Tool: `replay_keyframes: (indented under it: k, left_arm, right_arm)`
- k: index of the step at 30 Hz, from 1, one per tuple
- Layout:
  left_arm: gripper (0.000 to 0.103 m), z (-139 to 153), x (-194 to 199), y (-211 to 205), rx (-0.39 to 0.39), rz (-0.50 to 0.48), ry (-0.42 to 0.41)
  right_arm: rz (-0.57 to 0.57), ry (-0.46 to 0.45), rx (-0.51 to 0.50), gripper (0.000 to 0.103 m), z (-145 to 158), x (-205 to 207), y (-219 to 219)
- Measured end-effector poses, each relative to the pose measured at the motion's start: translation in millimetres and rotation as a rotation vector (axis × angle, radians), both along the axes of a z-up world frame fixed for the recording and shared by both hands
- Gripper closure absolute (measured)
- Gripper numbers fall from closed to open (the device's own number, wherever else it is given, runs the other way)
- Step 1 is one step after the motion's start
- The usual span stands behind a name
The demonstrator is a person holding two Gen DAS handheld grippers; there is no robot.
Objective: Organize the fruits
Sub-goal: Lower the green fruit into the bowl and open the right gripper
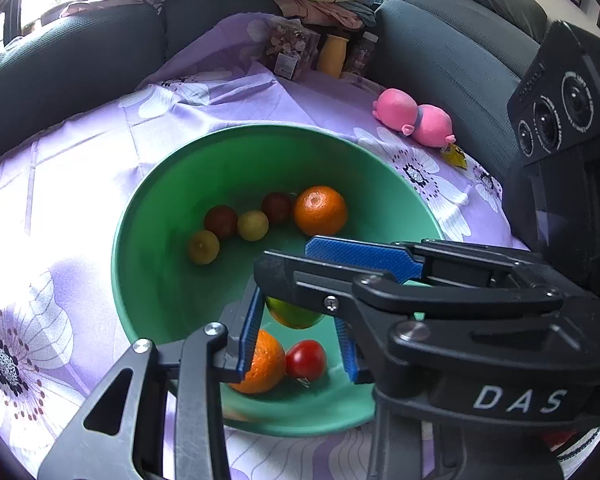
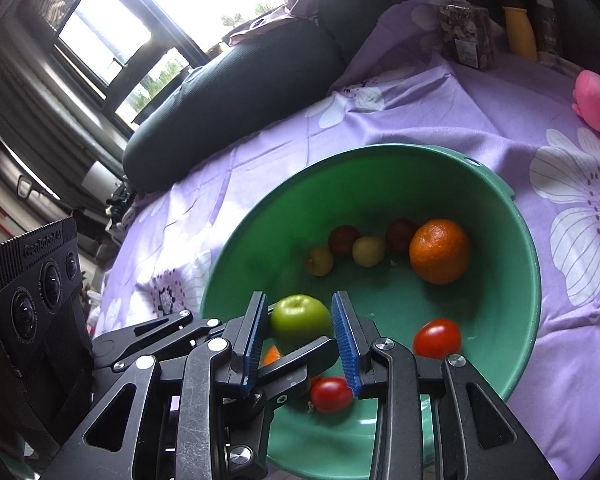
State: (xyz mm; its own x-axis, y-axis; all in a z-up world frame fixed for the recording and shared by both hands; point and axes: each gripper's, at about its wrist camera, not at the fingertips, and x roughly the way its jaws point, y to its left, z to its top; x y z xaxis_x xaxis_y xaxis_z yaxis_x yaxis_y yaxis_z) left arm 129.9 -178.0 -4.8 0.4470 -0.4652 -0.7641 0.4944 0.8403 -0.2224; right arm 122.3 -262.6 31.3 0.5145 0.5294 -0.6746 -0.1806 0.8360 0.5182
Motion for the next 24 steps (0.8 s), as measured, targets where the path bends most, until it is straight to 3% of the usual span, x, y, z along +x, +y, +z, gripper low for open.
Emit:
replay_keyframes:
  k: [24]
  left_arm:
    - [0.07, 0.8, 2.9, -1.9, 0.031, 0.005, 0.014]
  right_arm:
    - [0.003, 0.007, -0.087, 0.066, 1.1, -0.9, 5.7]
